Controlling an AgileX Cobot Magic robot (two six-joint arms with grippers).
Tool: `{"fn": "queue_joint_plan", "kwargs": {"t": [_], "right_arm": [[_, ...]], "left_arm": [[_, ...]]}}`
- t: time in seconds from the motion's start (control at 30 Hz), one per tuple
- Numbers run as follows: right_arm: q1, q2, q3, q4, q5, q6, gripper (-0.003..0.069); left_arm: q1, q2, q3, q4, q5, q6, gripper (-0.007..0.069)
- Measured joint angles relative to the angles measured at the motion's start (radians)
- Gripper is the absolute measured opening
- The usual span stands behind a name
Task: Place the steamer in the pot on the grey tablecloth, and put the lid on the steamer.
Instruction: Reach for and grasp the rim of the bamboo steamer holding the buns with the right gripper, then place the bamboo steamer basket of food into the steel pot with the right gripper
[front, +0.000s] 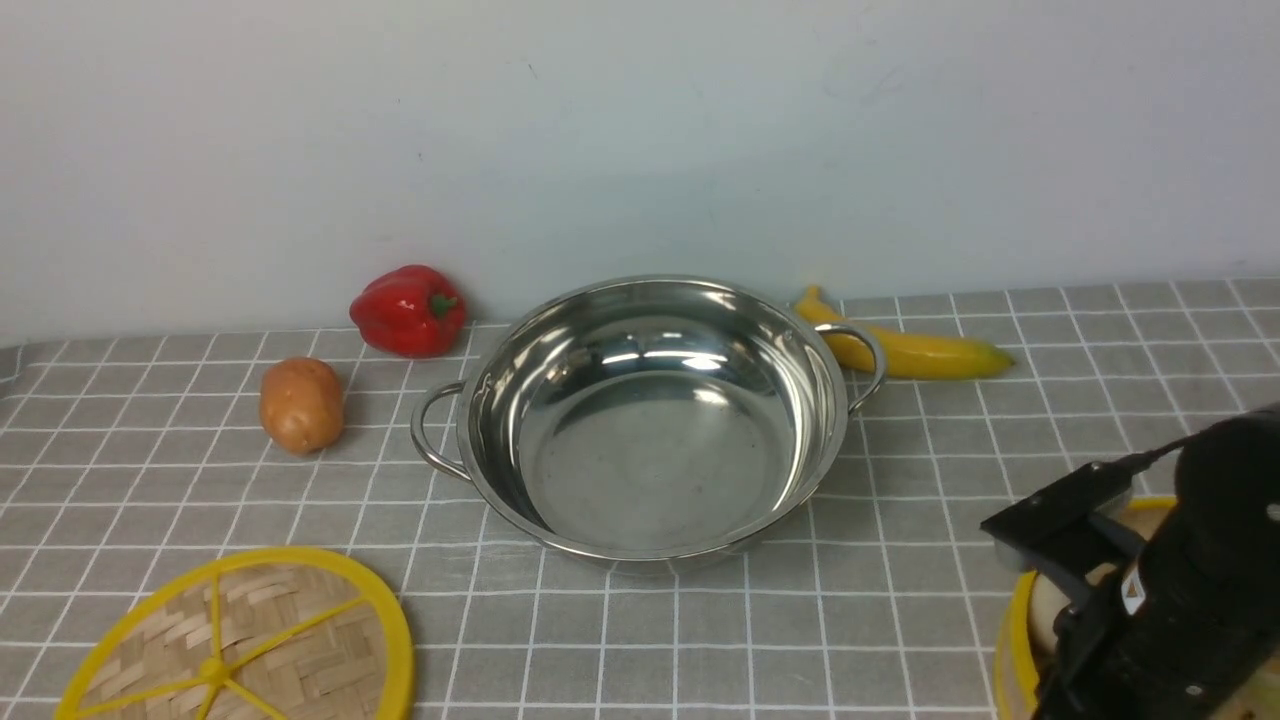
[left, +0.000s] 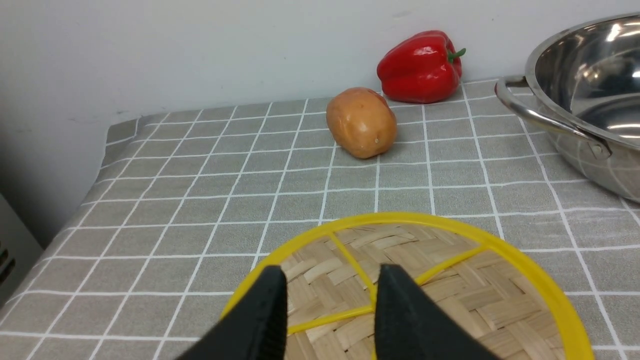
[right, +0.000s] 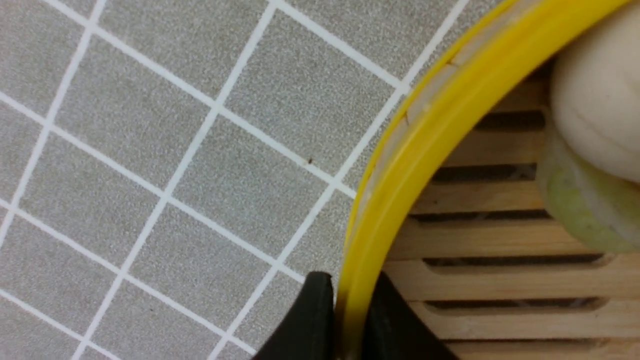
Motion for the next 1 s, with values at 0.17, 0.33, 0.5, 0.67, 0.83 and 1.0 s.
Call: {"fn": "queue_joint_plan", "kwargs": {"t": [0.17,0.33,0.5,0.67,0.83,1.0], "right_arm": [[0.000,-0.001,-0.044,-0.010,0.042,-0.001,0.0071],[0.000,-0.023,-0.165,-0.068,0.173,-0.008,0.0079],[0.003,-0.026,-0.307,-0.142,0.284,-0.015,0.0101],[0.017,-0.026,-0.452,-0.181,0.309,-0.055,0.0107],[0.054,-0.006,-0.598,-0.243,0.311,-0.113,0.0106],[0.116,0.051,-0.713,-0.282,0.321,-0.201,0.0106]], "left_arm": [[0.000,0.000,0.000,0.000,0.000,0.000,0.0243],[0.000,0.000,0.000,0.000,0.000,0.000,0.0243],[0.000,0.000,0.000,0.000,0.000,0.000,0.0243],[0.000,0.000,0.000,0.000,0.000,0.000,0.0243],[0.000,0.000,0.000,0.000,0.000,0.000,0.0243],[0.000,0.000,0.000,0.000,0.000,0.000,0.0243]]}}
